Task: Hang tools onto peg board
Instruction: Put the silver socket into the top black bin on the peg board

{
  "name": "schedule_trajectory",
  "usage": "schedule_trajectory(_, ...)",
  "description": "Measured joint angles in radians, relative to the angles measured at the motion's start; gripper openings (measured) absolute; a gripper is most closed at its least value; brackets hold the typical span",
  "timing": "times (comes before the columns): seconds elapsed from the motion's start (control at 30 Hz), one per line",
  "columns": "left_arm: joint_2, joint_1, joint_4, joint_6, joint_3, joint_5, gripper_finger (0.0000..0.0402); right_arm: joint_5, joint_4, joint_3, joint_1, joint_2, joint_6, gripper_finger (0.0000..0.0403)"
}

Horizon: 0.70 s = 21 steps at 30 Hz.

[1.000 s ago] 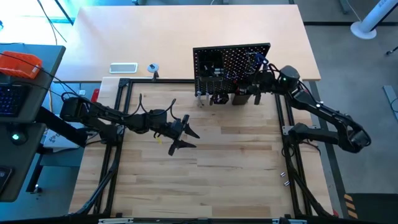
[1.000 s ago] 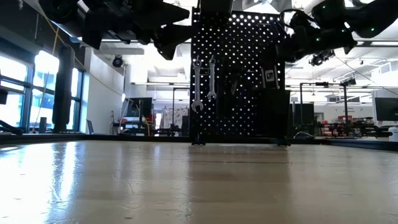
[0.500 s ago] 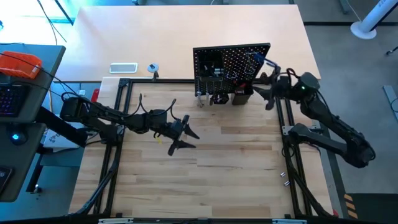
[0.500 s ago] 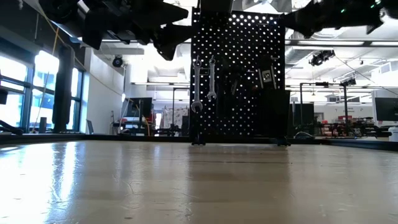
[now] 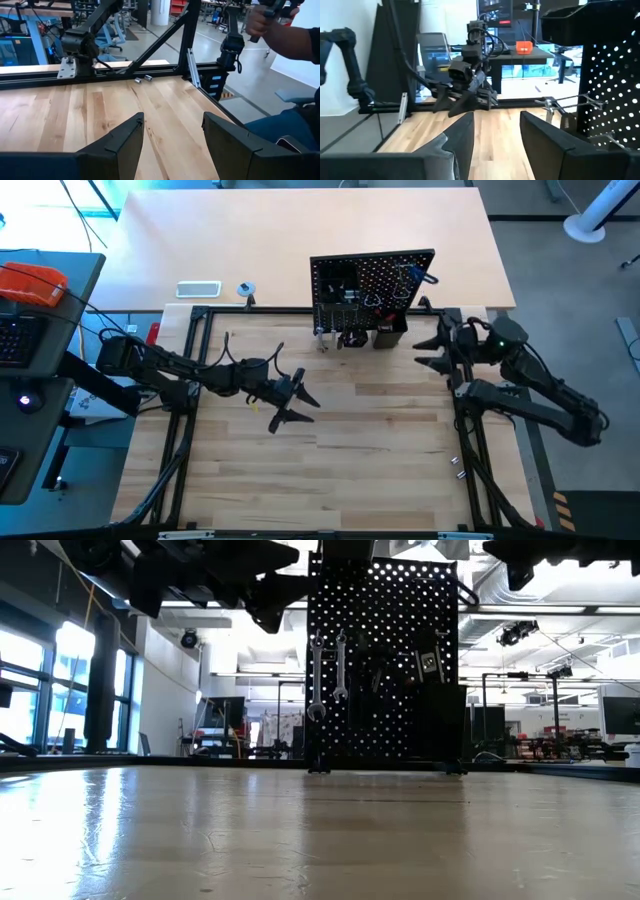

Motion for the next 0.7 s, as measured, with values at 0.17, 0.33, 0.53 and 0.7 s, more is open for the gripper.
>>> schedule_trajectory(0.17, 0.0, -0.001, 0.0, 0.0, 0.0, 0.0, 0.0197, 0.04, 0.009, 0.0, 0.033, 0.006, 0.001, 0.0154)
schedule_trajectory(0.33, 0.0, -0.015, -0.007, -0.006, 0.0, -0.001, 0.0197, 0.039, 0.015, 0.0, 0.05, 0.008, 0.009, 0.0154)
schedule_trajectory(0.53, 0.0, -0.021, -0.033, -0.006, 0.0, -0.001, 0.0197, 0.036, 0.0, 0.0, 0.073, 0.008, 0.043, 0.0154)
schedule_trajectory(0.7, 0.0, -0.021, -0.034, -0.001, 0.0, -0.001, 0.0197, 0.04, -0.025, 0.0, 0.098, 0.008, 0.06, 0.0154)
